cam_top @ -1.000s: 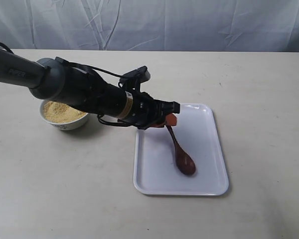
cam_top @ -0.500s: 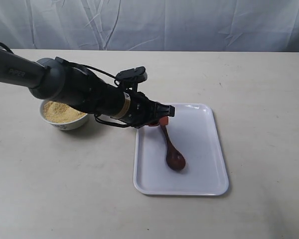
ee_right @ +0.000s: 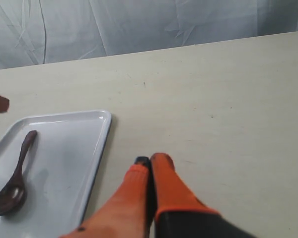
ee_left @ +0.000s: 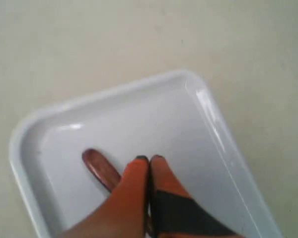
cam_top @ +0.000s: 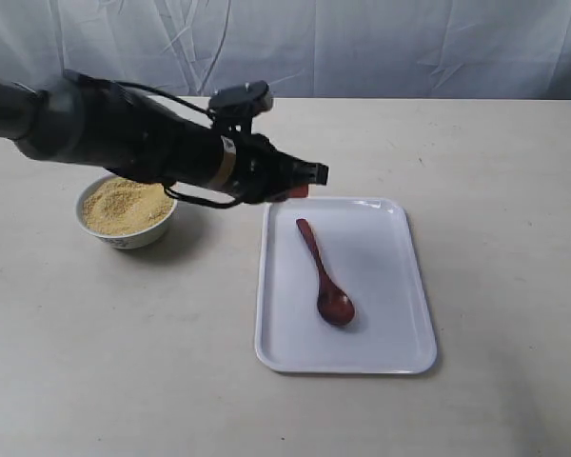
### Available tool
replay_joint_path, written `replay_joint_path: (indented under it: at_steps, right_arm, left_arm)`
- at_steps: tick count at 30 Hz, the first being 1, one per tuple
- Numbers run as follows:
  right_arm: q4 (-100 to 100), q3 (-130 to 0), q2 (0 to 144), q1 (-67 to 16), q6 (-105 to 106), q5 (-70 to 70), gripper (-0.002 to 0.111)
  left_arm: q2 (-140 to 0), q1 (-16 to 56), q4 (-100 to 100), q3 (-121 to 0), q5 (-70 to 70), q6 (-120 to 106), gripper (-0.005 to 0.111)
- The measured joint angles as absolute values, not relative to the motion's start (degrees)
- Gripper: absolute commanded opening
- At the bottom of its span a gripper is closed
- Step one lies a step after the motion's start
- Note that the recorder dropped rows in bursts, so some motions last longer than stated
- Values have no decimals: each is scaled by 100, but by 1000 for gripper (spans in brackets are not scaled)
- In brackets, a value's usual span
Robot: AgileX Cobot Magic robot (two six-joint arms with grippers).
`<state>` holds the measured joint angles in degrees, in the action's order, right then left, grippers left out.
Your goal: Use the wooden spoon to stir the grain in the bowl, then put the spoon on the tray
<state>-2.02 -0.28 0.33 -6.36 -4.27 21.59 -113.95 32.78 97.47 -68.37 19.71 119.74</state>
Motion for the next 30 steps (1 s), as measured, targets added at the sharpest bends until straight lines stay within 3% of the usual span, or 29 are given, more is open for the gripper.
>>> replay_joint_path:
  at_steps: [5, 9, 12, 14, 21, 30]
  right_arm:
    - [-202, -28, 33, -636, -427, 2159, 2]
    - [-202, -28, 33, -636, -427, 2159, 2]
    - [-202, -28, 33, -636, -427, 2159, 2]
    - [-202, -28, 33, -636, -427, 2159, 2]
    - [-202, -28, 33, -636, -427, 2159, 2]
    - [-202, -28, 33, -636, -427, 2159, 2]
  left_arm:
    - [-10168, 3206, 9985, -6850, 1027, 10082, 0]
    - [-9554, 3206, 9959, -6796, -1206, 8128, 0]
    - [-9450, 3147, 8310, -6743, -3614, 6188, 0]
    - [-9447, 3006, 6959, -6734, -4280, 4978, 0]
    - [-9046, 2253, 2586, -6643, -4806, 1987, 0]
    - [-6580, 1421, 792, -5518, -4673, 1467, 0]
